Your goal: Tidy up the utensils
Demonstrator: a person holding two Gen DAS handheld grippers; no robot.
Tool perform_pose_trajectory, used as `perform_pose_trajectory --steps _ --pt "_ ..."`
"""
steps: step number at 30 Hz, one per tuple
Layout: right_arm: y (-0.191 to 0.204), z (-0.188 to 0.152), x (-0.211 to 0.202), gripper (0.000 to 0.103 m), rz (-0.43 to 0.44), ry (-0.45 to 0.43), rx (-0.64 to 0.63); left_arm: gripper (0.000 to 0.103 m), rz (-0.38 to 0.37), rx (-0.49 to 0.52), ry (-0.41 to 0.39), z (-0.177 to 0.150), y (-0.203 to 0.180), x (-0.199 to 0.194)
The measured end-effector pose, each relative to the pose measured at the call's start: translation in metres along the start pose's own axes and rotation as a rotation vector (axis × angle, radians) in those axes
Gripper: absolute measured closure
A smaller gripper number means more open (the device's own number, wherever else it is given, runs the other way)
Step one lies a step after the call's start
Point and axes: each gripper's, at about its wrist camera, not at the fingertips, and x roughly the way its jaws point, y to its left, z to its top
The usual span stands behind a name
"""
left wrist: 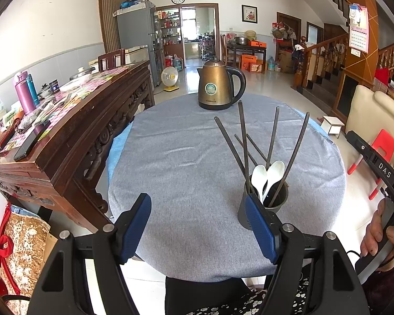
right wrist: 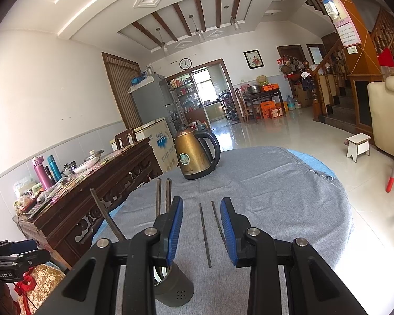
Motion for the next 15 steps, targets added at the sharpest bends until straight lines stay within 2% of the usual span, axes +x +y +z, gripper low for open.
perform_pose_trajectory --steps 15 --pt "0.0 0.0002 -0.0006 0.071 -0.001 -0.001 -0.001 0.029 0.004 0.005 0.003 -0.0003 0.0005 -0.0001"
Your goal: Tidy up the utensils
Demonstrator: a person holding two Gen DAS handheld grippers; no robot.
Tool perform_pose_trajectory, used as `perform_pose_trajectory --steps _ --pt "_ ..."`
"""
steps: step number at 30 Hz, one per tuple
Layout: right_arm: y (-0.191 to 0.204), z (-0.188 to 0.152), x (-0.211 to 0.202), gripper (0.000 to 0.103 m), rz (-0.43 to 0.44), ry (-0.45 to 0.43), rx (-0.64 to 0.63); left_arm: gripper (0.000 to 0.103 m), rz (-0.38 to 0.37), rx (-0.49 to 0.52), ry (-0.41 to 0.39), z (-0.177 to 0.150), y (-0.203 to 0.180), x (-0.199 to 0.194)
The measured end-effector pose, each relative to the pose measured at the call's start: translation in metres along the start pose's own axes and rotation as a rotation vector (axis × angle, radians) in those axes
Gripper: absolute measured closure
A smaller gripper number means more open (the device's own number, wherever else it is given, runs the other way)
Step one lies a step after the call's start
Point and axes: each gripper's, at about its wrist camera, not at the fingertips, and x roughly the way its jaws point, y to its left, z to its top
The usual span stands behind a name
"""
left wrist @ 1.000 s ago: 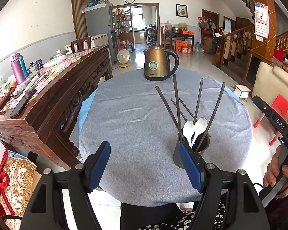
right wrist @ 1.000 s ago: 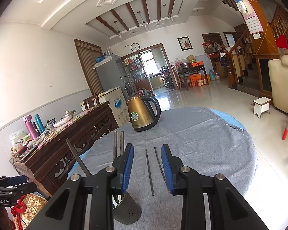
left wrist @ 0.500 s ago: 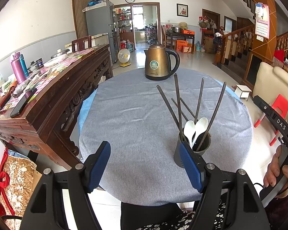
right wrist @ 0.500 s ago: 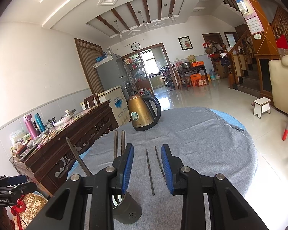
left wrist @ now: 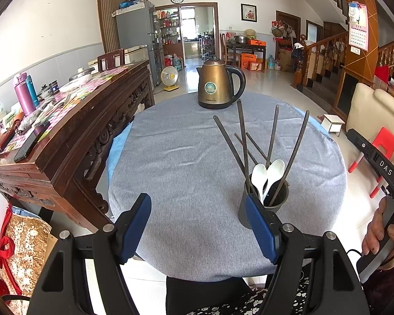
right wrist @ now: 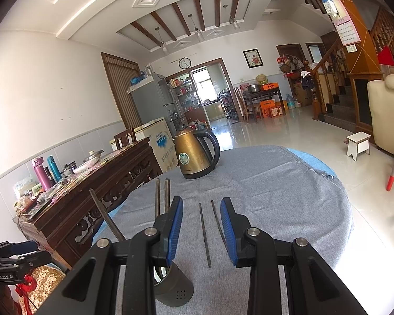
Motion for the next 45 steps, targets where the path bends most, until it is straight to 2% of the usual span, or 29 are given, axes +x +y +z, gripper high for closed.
perform_pose_trajectory --steps 13,27,35,45 --pt "0.0 -0.005 0.007 0.071 -0.004 0.022 -0.003 0.029 0.028 -0.009 0.025 -0.004 0.005 0.02" --pt "-0.011 -0.016 0.043 0.071 -0.038 0.115 -0.006 0.029 0.08 -0.042 0.089 -0.001 0.02 0.065" --pt "-0.029 -0.021 0.092 0.071 -0.055 0.224 0.027 0.029 0.112 -0.063 0.17 0.003 0.038 0.113" --pt "-0.055 -0.034 0.171 0.071 -0.077 0.378 0.084 0.029 0.162 -0.057 0.292 0.024 0.063 0.202"
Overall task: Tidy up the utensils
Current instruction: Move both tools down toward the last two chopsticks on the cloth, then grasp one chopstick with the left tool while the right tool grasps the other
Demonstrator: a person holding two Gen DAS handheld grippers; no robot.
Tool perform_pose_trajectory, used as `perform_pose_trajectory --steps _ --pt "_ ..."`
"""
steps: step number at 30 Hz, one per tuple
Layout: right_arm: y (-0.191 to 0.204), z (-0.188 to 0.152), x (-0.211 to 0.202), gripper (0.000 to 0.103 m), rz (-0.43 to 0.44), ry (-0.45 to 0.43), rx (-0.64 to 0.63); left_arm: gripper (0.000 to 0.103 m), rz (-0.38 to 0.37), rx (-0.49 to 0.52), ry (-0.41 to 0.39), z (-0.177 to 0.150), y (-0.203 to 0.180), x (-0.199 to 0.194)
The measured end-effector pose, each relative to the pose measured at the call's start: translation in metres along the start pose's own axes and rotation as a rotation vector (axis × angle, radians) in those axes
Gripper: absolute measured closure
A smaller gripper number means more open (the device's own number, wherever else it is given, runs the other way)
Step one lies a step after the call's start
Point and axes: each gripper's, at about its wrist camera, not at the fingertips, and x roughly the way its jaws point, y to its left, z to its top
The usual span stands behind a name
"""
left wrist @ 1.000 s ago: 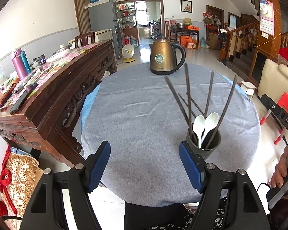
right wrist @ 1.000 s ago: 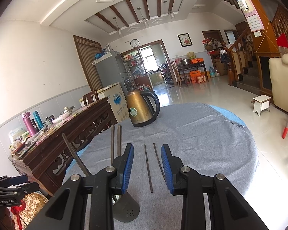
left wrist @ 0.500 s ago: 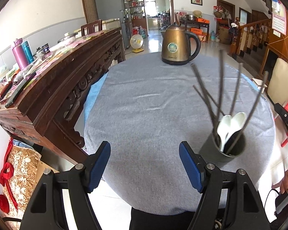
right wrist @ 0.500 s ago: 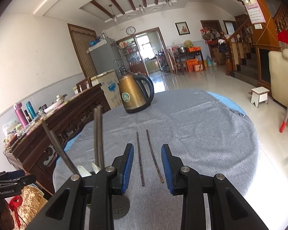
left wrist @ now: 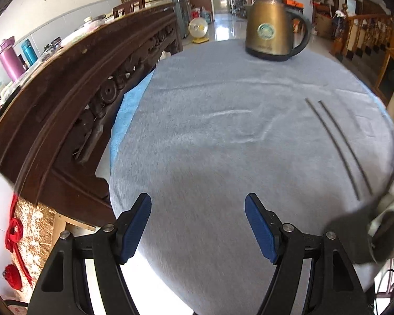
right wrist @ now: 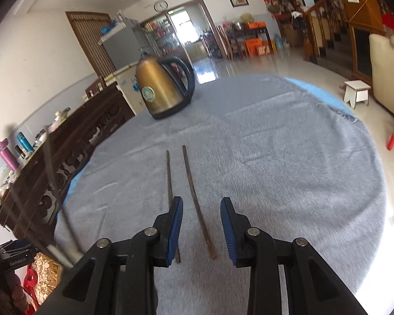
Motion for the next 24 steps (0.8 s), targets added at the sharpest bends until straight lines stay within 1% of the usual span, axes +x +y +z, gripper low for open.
perform_pose_trajectory --steps 4,8,10,14,17,20,21,24 --pt "-0.005 0.014 0.032 0.071 0.005 0.053 0.006 0.029 0.012 0.012 0.027 0.03 -0.003 0.029" --pt "-0.004 0.033 0.063 0.071 0.014 0.085 0.001 0.029 -0.004 0.044 0.036 0.061 -0.017 0.051" --pt "0.0 0.041 0.08 0.071 0.023 0.109 -0.013 0.029 -0.024 0.068 0.037 0.076 -0.029 0.059" --pt "0.015 0.059 0.122 0.071 0.039 0.194 -0.064 0.029 -0.075 0.111 0.051 0.097 -0.055 0.071" --pt "0.028 0.068 0.153 0.071 0.033 0.276 -0.11 0.029 -0.139 0.125 0.105 0.112 -0.073 0.084" --pt "0.038 0.077 0.181 0.071 0.005 0.367 -0.144 0.029 -0.203 0.12 0.196 0.126 -0.086 0.101" --pt "0.042 0.081 0.191 0.071 -0.012 0.409 -0.159 0.029 -0.213 0.118 0.215 0.13 -0.088 0.104" --pt "0.052 0.088 0.212 0.07 -0.053 0.486 -0.215 0.029 -0.248 0.114 0.26 0.144 -0.097 0.108"
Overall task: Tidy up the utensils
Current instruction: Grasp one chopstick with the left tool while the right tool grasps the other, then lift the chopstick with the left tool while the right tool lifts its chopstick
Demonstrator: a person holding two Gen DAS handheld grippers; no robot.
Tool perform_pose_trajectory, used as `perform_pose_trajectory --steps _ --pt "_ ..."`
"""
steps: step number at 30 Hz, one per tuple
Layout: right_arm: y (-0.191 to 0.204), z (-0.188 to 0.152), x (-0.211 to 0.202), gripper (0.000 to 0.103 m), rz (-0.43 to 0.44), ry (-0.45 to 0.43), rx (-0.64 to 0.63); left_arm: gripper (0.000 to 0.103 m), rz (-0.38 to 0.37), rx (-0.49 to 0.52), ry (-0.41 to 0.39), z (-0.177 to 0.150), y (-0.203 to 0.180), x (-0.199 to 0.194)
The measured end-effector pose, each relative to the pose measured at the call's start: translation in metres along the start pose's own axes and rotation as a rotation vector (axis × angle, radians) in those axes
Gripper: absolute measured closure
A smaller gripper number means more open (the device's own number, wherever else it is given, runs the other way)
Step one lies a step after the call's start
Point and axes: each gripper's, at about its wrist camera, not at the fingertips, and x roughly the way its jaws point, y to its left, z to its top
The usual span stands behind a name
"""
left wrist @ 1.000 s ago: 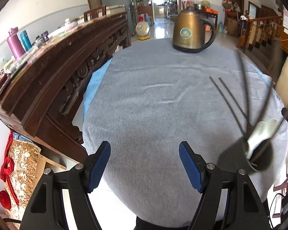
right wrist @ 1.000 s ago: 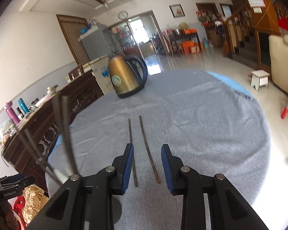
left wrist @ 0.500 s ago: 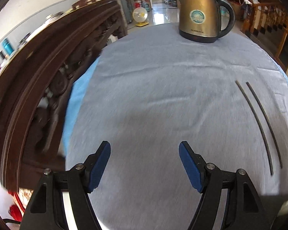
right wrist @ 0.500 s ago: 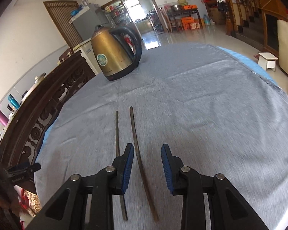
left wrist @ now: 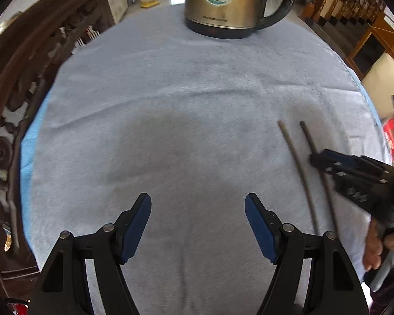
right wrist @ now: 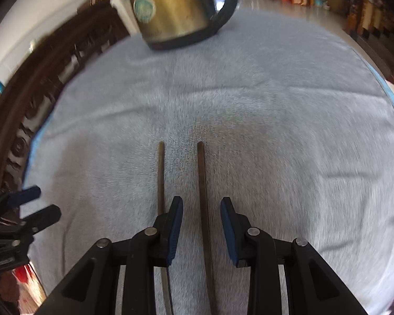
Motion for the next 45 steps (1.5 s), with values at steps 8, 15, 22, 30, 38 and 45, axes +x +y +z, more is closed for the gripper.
perform_pose_trajectory --steps 8,15,22,30,38,45 --pt "-0.007 0.011 0.008 0.096 -0.014 0.038 -0.019 0.029 -0.067 -0.001 0.092 0.031 -0.025 0.016" --pt "-0.04 -0.008 -0.007 0.096 0.007 0.012 0.047 0.029 -0.14 -0.005 0.148 0.057 -0.059 0.044" --pt "-0.066 -0.014 -0.013 0.096 0.084 0.021 0.109 0.03 -0.133 0.043 0.17 0.069 -0.087 0.065" --pt "-0.07 -0.013 -0.014 0.096 0.098 0.005 0.107 0.071 -0.066 0.179 0.088 0.073 -0.112 0.068" --pt "-0.069 -0.018 -0.015 0.096 0.091 -0.018 0.11 0.097 -0.117 0.13 0.035 0.074 -0.084 0.06" --pt "-0.07 -0.029 -0.042 0.096 0.122 -0.12 0.12 0.098 -0.104 0.081 -0.107 0.072 -0.047 0.021"
